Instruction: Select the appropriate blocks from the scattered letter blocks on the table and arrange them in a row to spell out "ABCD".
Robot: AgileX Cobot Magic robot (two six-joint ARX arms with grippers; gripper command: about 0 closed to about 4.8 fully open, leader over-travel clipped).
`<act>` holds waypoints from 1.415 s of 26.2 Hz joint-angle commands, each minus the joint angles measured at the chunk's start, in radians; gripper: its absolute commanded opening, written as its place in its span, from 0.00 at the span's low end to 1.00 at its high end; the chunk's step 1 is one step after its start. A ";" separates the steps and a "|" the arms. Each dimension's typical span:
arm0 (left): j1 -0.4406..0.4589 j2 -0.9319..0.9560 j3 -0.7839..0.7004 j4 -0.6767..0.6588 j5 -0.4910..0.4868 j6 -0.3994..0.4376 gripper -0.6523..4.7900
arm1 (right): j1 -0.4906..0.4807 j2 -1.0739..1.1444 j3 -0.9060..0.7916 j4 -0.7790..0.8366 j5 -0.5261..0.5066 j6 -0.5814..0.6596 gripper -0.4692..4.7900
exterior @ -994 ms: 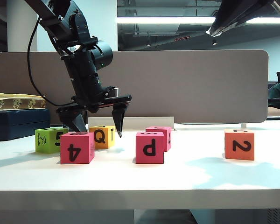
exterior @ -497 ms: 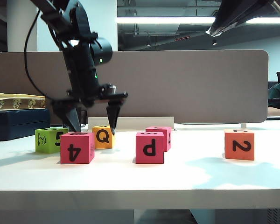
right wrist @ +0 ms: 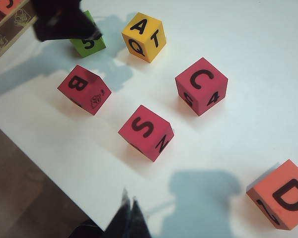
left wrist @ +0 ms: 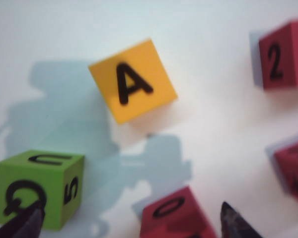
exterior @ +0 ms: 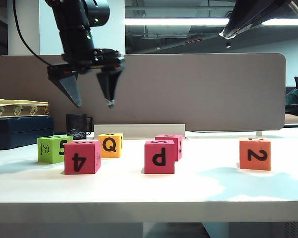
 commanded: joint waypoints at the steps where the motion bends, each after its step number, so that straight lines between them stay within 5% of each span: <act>1: -0.003 -0.011 0.002 -0.087 0.040 0.142 0.98 | 0.000 -0.002 0.004 0.010 0.002 -0.004 0.09; 9: -0.003 -0.009 0.001 -0.194 0.131 0.285 0.98 | 0.000 -0.003 0.004 -0.031 0.000 -0.004 0.09; 37: -0.026 -0.006 -0.148 -0.081 0.150 0.835 0.97 | 0.000 -0.003 0.005 -0.111 -0.074 -0.004 0.09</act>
